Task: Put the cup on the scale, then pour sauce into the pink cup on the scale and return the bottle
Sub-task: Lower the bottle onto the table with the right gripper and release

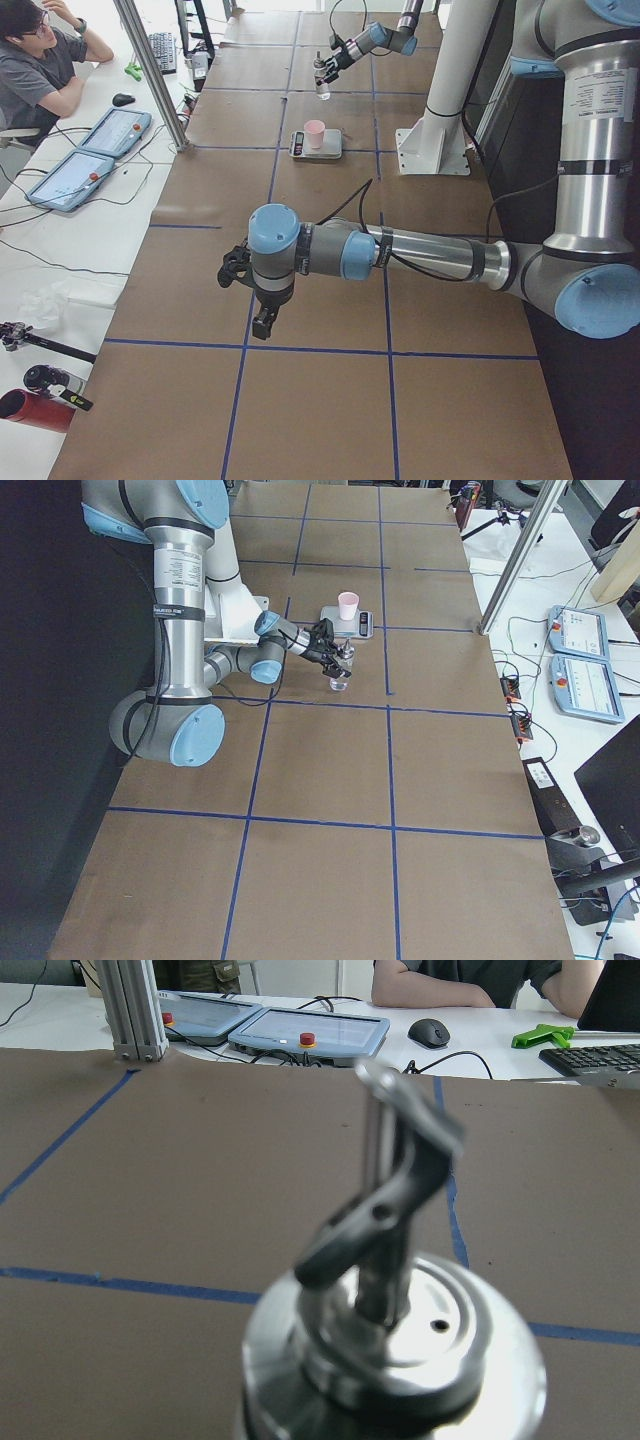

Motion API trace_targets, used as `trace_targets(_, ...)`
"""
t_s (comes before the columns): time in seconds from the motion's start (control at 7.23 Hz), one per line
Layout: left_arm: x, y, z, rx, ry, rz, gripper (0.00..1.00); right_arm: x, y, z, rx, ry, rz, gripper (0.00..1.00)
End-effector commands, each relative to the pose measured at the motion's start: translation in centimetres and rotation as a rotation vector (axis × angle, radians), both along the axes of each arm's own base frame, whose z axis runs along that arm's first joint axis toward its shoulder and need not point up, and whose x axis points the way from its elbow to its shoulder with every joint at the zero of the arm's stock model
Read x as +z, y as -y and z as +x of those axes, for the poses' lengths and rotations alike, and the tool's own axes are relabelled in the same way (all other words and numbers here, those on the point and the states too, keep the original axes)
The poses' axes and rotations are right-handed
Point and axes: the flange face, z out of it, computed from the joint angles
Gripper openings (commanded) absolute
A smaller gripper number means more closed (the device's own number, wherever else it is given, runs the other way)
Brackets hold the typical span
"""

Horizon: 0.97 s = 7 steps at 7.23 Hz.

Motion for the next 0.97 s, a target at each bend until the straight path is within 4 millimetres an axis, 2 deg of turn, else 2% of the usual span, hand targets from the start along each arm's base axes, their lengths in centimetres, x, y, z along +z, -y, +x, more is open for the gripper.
trace_targets(0.0,0.1,0.0,0.0,0.0,0.0,-0.002,1.0,0.8,0.4,0.6,0.014,-0.016,-0.004,0.05)
trace_targets(0.28,0.1,0.0,0.0,0.0,0.0,-0.002,1.0,2.0,0.7,0.4,0.02,-0.04,-0.011,0.15)
trace_targets(0.42,0.0,0.0,0.0,0.0,-0.001,0.0,1.0,2.3,0.8,0.3,0.022,-0.044,-0.013,0.17)
trace_targets(0.83,0.0,0.1,0.0,0.0,-0.001,0.002,1.0,2.5,1.0,0.4,0.026,-0.045,-0.016,0.31)
